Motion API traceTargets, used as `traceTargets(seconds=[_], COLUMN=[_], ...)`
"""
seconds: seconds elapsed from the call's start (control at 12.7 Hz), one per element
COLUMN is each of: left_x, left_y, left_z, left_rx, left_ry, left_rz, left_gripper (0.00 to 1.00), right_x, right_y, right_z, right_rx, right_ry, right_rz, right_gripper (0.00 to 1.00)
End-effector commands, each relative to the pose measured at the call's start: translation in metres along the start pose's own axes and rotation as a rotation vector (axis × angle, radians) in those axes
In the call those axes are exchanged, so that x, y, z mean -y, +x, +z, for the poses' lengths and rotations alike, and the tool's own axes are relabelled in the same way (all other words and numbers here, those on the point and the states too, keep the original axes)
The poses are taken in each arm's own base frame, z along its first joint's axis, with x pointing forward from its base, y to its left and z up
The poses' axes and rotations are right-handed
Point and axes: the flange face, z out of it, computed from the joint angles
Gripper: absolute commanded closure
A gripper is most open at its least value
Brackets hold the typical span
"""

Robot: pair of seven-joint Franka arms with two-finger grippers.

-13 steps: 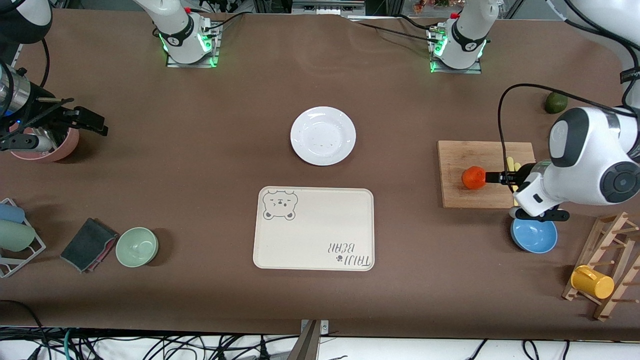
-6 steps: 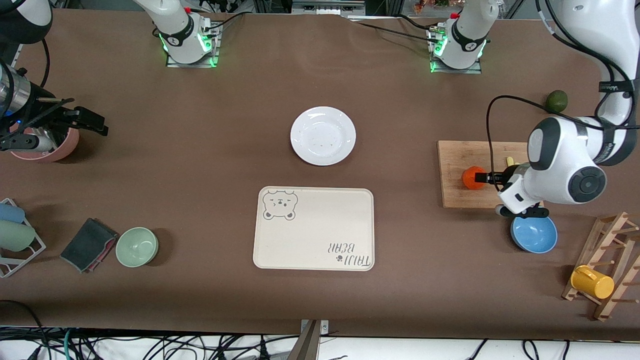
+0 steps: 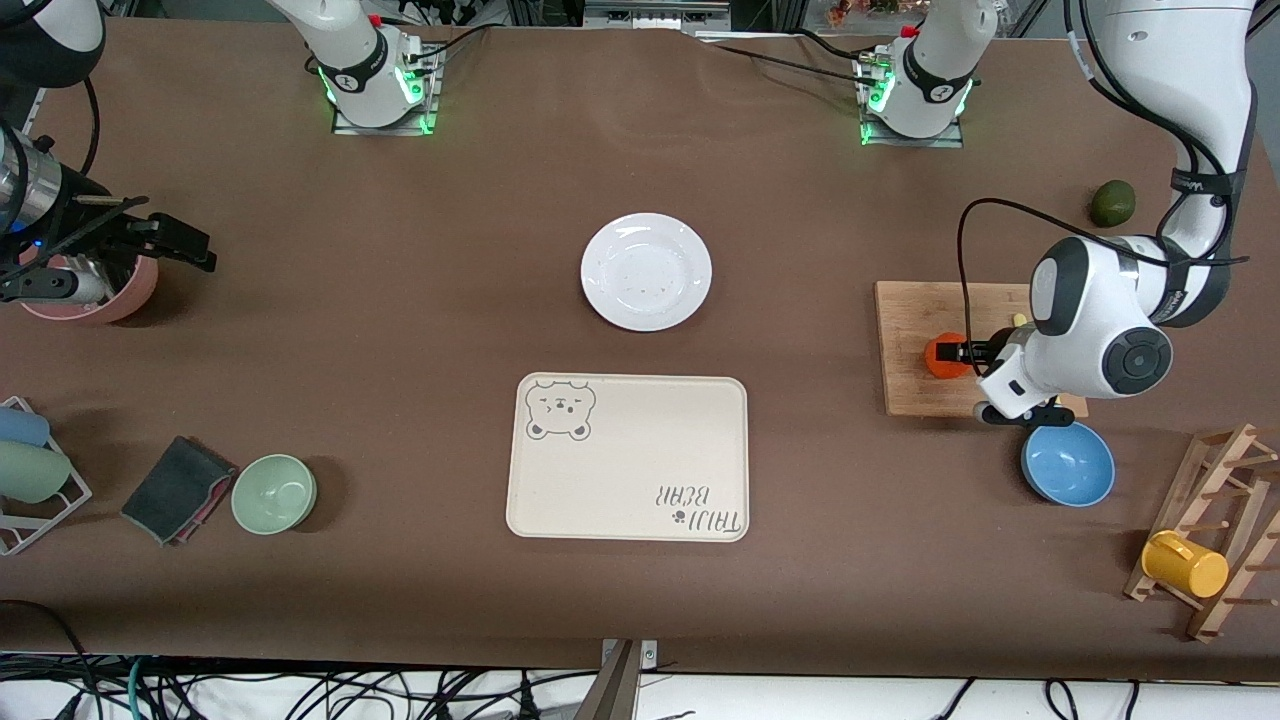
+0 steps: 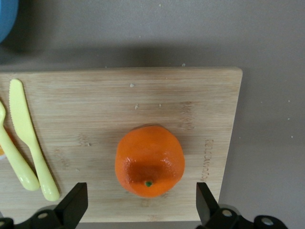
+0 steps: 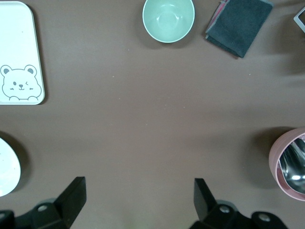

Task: Place orange and plate with both arms
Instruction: 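Reach the left gripper down over the orange on the cutting board, then close the left gripper around the orange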

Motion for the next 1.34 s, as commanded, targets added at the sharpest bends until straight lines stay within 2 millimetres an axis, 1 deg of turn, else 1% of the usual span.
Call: traceTargets(seconds=[0.0, 0.08, 0.31, 0.55, 0.94, 1.26], left_x=[0.002, 0.003, 0.002, 0.002, 0.000, -0.001], left_y=[-0.012, -0.013, -0.014, -0.015, -0.010, -0.008], left_z=[0.015, 0.021, 0.027, 0.039, 0.046, 0.048], left_rx=[-0.019, -0.021, -0.016, -0.022, -0.015, -0.021], left_ry=[0.010, 0.010, 0.006, 0.005, -0.015, -0.020], left_rz=[0.014, 0.014, 0.007, 0.006, -0.012, -0.015], left_gripper=[0.00, 0.00, 0.00, 0.00, 0.00, 0.00], right_x=[-0.001, -0.001, -0.001, -0.001, -0.001, -0.001], right_y=[-0.002, -0.002, -0.002, -0.002, -0.002, -0.002], right_z=[-0.002, -0.002, -0.002, -0.002, -0.002, -0.002], right_rx=[0.002, 0.002, 0.004, 0.004, 0.004, 0.002], right_ry=[0.016, 0.016, 0.016, 0.017, 0.017, 0.017], right_rz=[-0.007, -0.007, -0.010, -0.009, -0.010, -0.010], right_gripper=[0.00, 0.00, 0.00, 0.00, 0.00, 0.00])
